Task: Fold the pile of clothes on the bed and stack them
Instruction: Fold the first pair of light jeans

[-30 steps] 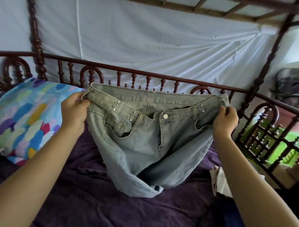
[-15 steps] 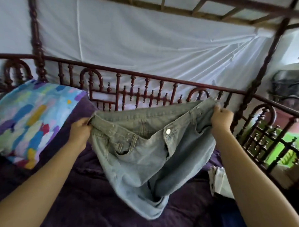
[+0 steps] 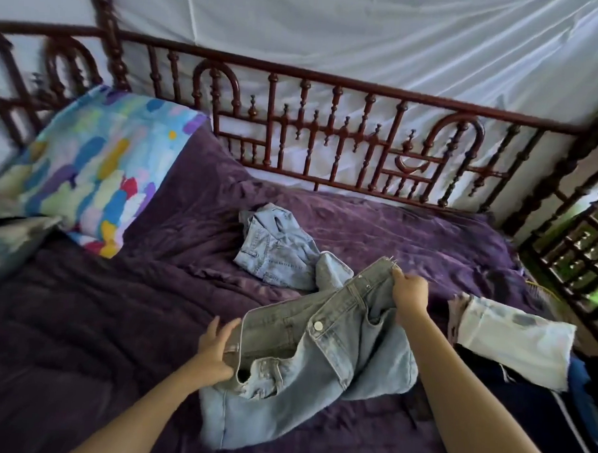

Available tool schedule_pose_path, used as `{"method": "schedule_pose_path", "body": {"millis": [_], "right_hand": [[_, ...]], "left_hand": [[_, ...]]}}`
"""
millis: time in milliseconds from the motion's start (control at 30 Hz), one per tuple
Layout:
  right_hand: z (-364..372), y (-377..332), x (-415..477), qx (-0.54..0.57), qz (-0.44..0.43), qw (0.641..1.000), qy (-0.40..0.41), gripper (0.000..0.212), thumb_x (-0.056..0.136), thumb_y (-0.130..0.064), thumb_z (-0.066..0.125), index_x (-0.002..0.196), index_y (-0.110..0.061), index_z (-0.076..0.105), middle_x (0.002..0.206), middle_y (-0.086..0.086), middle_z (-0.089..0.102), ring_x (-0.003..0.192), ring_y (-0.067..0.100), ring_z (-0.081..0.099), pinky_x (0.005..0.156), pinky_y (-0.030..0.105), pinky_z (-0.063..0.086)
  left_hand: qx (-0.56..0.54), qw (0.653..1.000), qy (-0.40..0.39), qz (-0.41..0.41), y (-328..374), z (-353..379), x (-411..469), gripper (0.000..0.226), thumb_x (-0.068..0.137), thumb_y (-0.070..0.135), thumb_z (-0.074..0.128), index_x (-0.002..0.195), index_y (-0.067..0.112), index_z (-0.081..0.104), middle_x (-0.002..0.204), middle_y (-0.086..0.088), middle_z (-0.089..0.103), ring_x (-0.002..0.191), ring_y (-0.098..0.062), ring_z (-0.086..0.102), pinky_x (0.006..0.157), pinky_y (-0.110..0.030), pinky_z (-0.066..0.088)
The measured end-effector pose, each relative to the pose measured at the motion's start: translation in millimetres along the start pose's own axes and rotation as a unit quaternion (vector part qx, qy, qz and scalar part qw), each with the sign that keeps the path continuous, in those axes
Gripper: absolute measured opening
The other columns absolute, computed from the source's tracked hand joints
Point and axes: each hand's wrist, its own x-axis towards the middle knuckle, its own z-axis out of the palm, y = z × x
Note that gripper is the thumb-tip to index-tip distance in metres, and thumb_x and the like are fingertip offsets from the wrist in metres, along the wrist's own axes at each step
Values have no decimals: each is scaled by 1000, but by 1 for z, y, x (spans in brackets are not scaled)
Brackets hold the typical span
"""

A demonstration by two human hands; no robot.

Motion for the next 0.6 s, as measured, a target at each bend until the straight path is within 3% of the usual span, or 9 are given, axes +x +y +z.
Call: {"method": "schedule_pose_path", "body": {"millis": [100, 233, 333, 400, 467, 533, 567, 600], "right_hand": [[8, 11, 7, 5, 11, 1000, -7, 49, 96, -27, 49, 50, -13, 39, 56, 4, 40, 74, 24, 43, 70, 35, 33], [33, 12, -6, -1, 6, 1000, -26, 48, 95, -25, 49, 50, -11, 42, 56, 5, 43, 71, 25, 45, 69, 37, 35], [62, -7, -30, -4, -23, 998, -52, 49, 95, -24, 51, 49, -12, 38, 53, 4, 39, 57, 21, 38, 64, 36, 32], [78, -29, -50, -2, -58, 994, -91, 47, 95, -23, 52, 51, -11, 37, 54, 3, 37, 52, 16, 33, 57, 31, 31], [86, -57, -76, -1, -127, 983, -133, 46, 94, -20, 53, 56, 3, 43, 56, 10, 36, 54, 18, 32, 50, 27, 28], [86, -90, -110, 12, -200, 965, -169, 44, 93, -16, 56, 68, 19, 50, 58, 21, 38, 59, 21, 35, 53, 26, 29], [87, -105, -127, 22, -230, 956, -182, 43, 92, -16, 57, 71, 22, 50, 58, 22, 39, 60, 21, 35, 54, 27, 30], [88, -119, -145, 35, -251, 949, -190, 42, 91, -15, 57, 71, 21, 50, 58, 20, 39, 59, 20, 35, 53, 25, 30]], "left_hand": [[78, 995, -57, 29, -10, 7, -12, 105, 74, 12, 67, 146, 39, -3, 153, -10, -25, 143, -36, -8, 115, -36, 13], [244, 964, -82, 67, -35, 15, -23, 116, 68, 46, 77, 146, 41, -9, 152, -15, -27, 143, -35, -1, 115, -40, 17], [335, 933, -88, 94, -43, 34, -27, 112, 76, 46, 70, 134, 55, -25, 151, -16, -29, 142, -36, -10, 115, -48, 10], [301, 951, -59, 45, -47, 37, -22, 101, 81, 39, 68, 145, 45, -9, 151, -17, -28, 142, -40, -7, 113, -54, 12], [273, 962, 1, 0, -51, 24, -14, 106, 73, 44, 74, 149, 30, 2, 154, -26, -8, 139, -45, 15, 107, -56, 28], [249, 968, 35, -10, -64, 2, -6, 134, 38, 54, 89, 146, 19, 18, 141, -34, 33, 117, -49, 49, 82, -56, 51], [227, 972, 58, -5, -75, -11, -3, 140, 30, 55, 90, 145, 18, 18, 138, -33, 39, 113, -48, 53, 78, -55, 53], [196, 978, 64, -1, -88, -26, -1, 139, 39, 57, 87, 148, 20, 9, 145, -32, 29, 122, -47, 46, 86, -54, 49]]}}
